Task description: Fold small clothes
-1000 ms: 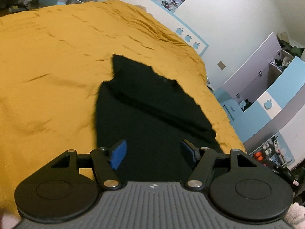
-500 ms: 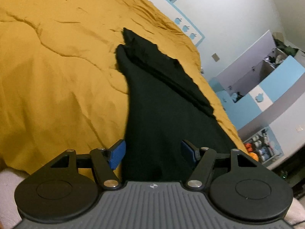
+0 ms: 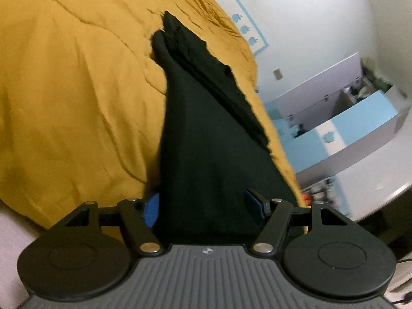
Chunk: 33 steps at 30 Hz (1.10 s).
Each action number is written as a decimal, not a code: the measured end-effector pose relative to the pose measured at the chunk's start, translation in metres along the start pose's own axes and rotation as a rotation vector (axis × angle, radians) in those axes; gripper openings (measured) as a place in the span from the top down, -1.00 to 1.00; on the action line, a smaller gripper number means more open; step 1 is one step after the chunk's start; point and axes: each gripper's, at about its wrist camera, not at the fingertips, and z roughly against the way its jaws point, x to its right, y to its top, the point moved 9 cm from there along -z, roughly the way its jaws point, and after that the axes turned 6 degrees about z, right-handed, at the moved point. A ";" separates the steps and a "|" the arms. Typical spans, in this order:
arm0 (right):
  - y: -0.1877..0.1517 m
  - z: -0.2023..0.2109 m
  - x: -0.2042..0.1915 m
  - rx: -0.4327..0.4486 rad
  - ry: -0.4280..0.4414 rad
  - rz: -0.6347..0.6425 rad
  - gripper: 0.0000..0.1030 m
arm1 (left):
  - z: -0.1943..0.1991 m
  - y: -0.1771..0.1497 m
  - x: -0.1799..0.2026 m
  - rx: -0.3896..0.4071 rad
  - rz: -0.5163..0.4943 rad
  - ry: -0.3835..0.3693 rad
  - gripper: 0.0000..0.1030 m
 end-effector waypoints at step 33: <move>0.094 0.005 -0.046 0.208 0.206 -0.023 0.91 | 0.000 0.035 0.047 -0.004 0.169 -0.213 0.90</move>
